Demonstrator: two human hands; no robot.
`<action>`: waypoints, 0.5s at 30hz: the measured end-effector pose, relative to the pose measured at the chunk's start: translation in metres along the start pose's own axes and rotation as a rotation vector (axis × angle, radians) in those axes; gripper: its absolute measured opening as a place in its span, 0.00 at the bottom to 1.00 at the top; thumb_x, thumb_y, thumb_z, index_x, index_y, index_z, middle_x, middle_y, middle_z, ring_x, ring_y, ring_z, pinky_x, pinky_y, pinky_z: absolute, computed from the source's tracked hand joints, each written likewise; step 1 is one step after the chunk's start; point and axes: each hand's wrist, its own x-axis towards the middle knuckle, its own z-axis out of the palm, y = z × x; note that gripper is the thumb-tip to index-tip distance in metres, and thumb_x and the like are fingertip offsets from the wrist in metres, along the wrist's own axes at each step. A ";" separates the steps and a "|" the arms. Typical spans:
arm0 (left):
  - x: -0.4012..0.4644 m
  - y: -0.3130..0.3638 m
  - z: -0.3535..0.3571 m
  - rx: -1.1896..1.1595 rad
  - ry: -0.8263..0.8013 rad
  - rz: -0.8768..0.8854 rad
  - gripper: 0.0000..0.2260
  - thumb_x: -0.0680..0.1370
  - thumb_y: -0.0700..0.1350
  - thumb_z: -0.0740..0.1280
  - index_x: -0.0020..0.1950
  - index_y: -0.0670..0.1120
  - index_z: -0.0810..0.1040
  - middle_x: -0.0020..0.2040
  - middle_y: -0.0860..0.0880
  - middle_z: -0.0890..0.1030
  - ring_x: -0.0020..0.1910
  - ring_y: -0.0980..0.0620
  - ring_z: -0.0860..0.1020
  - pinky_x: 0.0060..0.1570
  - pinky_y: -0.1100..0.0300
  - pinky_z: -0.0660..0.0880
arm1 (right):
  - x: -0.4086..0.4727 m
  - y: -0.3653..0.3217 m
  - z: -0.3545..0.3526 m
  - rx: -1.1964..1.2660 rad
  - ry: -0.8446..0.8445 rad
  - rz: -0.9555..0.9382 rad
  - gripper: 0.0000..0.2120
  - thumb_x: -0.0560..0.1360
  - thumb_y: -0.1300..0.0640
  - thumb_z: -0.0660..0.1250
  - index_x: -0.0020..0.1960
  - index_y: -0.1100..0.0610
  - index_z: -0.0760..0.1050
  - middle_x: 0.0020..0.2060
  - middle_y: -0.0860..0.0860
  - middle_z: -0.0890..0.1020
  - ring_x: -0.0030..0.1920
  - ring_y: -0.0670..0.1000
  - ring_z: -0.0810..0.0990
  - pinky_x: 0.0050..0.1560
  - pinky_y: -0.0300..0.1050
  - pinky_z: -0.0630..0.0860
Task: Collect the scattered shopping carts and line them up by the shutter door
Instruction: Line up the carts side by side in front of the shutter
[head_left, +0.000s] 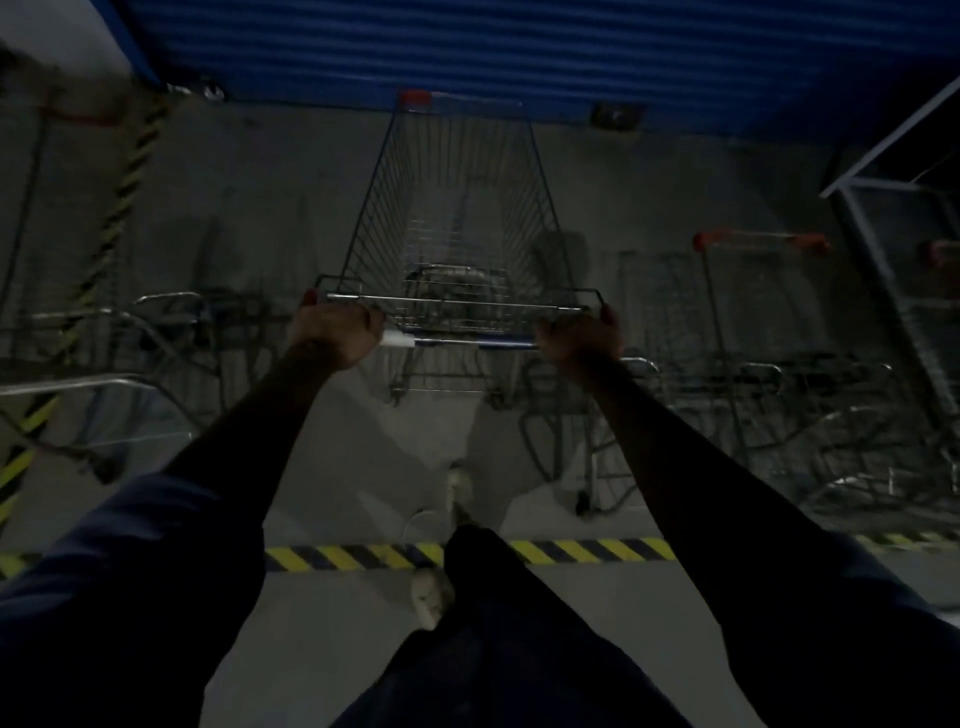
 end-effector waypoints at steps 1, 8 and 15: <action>-0.008 0.014 0.012 -0.207 -0.247 -0.109 0.11 0.77 0.42 0.62 0.58 0.42 0.77 0.39 0.46 0.82 0.36 0.43 0.82 0.51 0.40 0.80 | -0.010 0.006 0.004 -0.061 -0.012 -0.016 0.46 0.76 0.33 0.34 0.70 0.57 0.78 0.66 0.56 0.83 0.73 0.53 0.75 0.82 0.52 0.48; -0.088 0.074 -0.005 -0.267 -0.014 0.004 0.07 0.78 0.42 0.61 0.50 0.44 0.79 0.33 0.45 0.81 0.30 0.43 0.80 0.48 0.41 0.77 | -0.097 0.057 0.047 -0.151 0.050 -0.024 0.41 0.80 0.35 0.40 0.54 0.59 0.85 0.49 0.57 0.88 0.55 0.56 0.85 0.80 0.57 0.51; -0.157 0.127 -0.038 -0.351 0.109 -0.047 0.10 0.80 0.43 0.55 0.49 0.43 0.75 0.35 0.39 0.81 0.33 0.37 0.82 0.48 0.39 0.77 | -0.182 0.096 0.055 -0.034 0.116 -0.070 0.36 0.82 0.36 0.46 0.64 0.59 0.82 0.60 0.63 0.83 0.64 0.64 0.80 0.72 0.55 0.71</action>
